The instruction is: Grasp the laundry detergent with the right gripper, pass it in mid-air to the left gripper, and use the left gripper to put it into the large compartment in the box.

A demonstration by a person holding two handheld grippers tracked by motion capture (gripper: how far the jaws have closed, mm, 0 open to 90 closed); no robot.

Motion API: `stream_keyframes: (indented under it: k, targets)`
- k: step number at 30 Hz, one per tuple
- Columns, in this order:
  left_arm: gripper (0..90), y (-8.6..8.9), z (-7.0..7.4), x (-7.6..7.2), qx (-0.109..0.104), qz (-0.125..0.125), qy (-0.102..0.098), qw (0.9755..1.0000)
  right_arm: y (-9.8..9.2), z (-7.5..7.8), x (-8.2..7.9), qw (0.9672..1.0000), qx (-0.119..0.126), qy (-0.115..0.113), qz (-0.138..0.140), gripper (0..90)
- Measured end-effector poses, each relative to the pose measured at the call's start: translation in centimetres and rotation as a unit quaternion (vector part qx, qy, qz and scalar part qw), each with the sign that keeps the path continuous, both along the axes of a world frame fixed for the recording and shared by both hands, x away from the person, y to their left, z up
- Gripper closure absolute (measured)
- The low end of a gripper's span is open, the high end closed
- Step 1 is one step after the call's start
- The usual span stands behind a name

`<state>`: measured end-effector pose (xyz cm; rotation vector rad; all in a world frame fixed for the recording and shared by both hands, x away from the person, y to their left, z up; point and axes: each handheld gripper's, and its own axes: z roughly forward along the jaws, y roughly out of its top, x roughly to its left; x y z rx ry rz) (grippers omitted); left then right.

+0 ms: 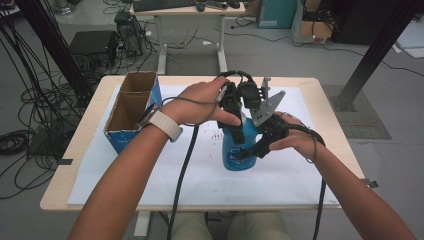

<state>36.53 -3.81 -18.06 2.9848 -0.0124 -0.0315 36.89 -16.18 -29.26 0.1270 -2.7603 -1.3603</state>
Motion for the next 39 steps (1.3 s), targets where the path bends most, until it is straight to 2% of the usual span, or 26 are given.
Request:
stream_keyframes:
  k: [2, 4, 6, 7, 9, 10, 11, 12, 14, 17, 18, 19, 23, 27, 28, 30, 31, 34, 39]
  targets:
    - [37.4, -0.2, -0.2, 0.1, 0.014, 0.003, 0.001, 0.9999, 0.1, -0.5, -0.2, 1.0000, -0.001, 0.005, -0.004, 30.7]
    - [37.4, -0.2, -0.3, 0.3, 0.025, 0.001, -0.003, 0.9997, -0.1, -1.0, -0.3, 0.9997, 0.012, 0.016, -0.011, 24.6]
    - [37.4, 0.0, -0.5, 0.4, 0.029, 0.017, -0.002, 0.9994, -0.8, -1.6, -0.2, 0.9977, 0.025, 0.054, -0.033, 12.2]
    - [37.3, 0.1, -0.5, 0.5, 0.037, 0.017, -0.003, 0.9992, -1.2, -1.7, -0.2, 0.9966, 0.031, 0.067, -0.036, 11.6]
    - [37.4, 0.3, -0.7, 0.7, 0.043, 0.023, -0.001, 0.9988, -2.2, -2.0, 0.1, 0.9956, 0.039, 0.069, -0.050, 8.1]
    - [37.4, 0.4, -0.7, 0.8, 0.045, 0.024, 0.000, 0.9987, -3.0, -2.1, 0.2, 0.9942, 0.044, 0.068, -0.071, 5.8]
    - [37.3, 0.5, -0.8, 0.8, 0.047, 0.030, 0.002, 0.9984, -3.5, -2.1, 0.3, 0.9926, 0.050, 0.077, -0.079, 5.7]
    - [37.3, 0.6, -0.9, 0.7, 0.046, 0.045, 0.010, 0.9979, -4.1, -2.0, 0.5, 0.9921, 0.057, 0.075, -0.083, 6.4]
    - [37.3, 0.7, -1.0, 0.9, 0.047, 0.048, 0.011, 0.9976, -5.2, -1.9, 0.6, 0.9899, 0.065, 0.077, -0.100, 6.4]
    - [37.3, 1.0, -0.8, 1.1, 0.054, 0.056, 0.012, 0.9969, -6.4, -1.9, 0.7, 0.9893, 0.054, 0.072, -0.115, 6.1]
    - [37.3, 1.1, -0.9, 1.2, 0.048, 0.060, 0.008, 0.9970, -6.7, -1.9, 0.7, 0.9894, 0.050, 0.070, -0.117, 6.1]
    - [37.3, 1.2, -0.7, 1.2, 0.054, 0.065, 0.010, 0.9964, -7.0, -1.9, 0.8, 0.9896, 0.046, 0.068, -0.118, 5.9]
    - [37.2, 1.6, -0.3, 1.3, 0.047, 0.078, 0.001, 0.9959, -8.4, -1.6, 0.9, 0.9895, 0.023, 0.062, -0.129, 4.4]
    - [37.2, 2.0, 0.6, 1.5, 0.044, 0.102, -0.004, 0.9938, -9.8, -1.0, 1.0, 0.9875, 0.002, 0.053, -0.148, 3.5]
    - [37.2, 2.1, 0.8, 1.5, 0.045, 0.107, -0.006, 0.9932, -10.1, -0.9, 1.1, 0.9881, -0.006, 0.045, -0.147, 3.5]
    - [37.2, 2.3, 1.4, 1.6, 0.047, 0.118, -0.014, 0.9918, -10.8, -0.5, 1.1, 0.9873, -0.022, 0.033, -0.154, 3.3]
    - [37.2, 2.4, 1.8, 2.0, 0.051, 0.104, -0.021, 0.9930, -11.1, -0.3, 1.1, 0.9863, -0.029, 0.031, -0.159, 2.9]
    - [37.3, 2.8, 2.6, 2.0, 0.050, 0.139, -0.030, 0.9886, -12.0, 0.2, 1.1, 0.9835, -0.039, 0.031, -0.174, 2.9]
    - [37.2, 3.2, 3.8, 2.4, 0.060, 0.169, -0.039, 0.9831, -13.2, 0.8, 1.3, 0.9830, -0.065, 0.009, -0.171, 3.0]
